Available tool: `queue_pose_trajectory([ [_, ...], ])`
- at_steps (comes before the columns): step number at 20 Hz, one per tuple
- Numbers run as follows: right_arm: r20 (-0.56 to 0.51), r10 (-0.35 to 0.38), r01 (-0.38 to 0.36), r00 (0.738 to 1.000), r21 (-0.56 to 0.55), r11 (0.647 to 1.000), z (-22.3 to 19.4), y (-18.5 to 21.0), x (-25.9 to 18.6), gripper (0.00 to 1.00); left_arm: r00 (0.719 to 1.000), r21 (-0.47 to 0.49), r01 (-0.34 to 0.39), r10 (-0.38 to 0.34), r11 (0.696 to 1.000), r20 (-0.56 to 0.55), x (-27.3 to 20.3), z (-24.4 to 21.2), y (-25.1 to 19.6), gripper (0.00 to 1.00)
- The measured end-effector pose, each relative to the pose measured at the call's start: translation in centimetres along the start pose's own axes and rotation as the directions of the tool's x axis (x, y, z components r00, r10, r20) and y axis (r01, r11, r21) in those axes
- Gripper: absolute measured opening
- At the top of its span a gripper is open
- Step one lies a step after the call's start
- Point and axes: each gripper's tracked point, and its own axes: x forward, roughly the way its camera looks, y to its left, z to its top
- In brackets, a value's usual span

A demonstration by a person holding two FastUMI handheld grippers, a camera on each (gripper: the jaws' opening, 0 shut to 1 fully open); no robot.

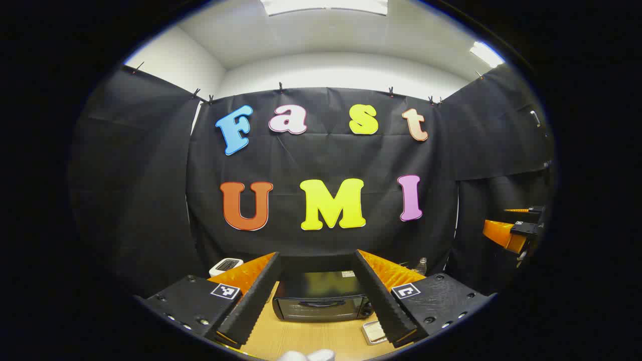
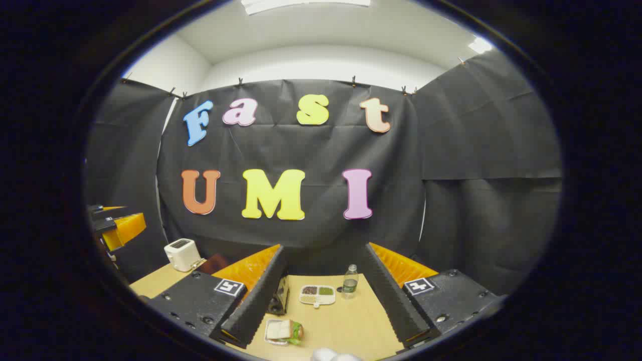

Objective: Open the electric oven with the left hand, put the food in, and close the electric oven.

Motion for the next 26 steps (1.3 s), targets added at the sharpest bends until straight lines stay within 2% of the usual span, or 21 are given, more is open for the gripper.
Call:
queue_pose_trajectory([
  [13, -0.012, 0.012, -0.013, 1.0, -0.019, 1.0, -0.9, 0.2, 0.9, 0.97, 1.0, 0.011, -0.028, 0.028, 1.0, 0.005, 1.0, -1.2, 0.4, 0.94],
  [16, 0.002, 0.024, -0.024, 1.0, -0.016, 1.0, -0.9, 0.2, 1.1, 0.97, 1.0, -0.021, -0.02, 0.02, 1.0, -0.01, 2.4, -3.1, 0.0, 0.94],
  [20, 0.025, 0.023, -0.023, 0.999, -0.014, 1.0, -0.7, -0.6, 0.8, 0.97, 0.999, 0.004, -0.024, 0.025, 1.0, -0.031, 4.3, -6.8, -0.2, 0.94],
  [26, 0.05, 0.02, -0.018, 0.999, -0.033, 0.999, -0.9, -1.6, 0.4, 0.98, 0.996, -0.047, -0.014, 0.009, 0.999, -0.092, 8.2, -15.2, -0.9, 0.95],
])
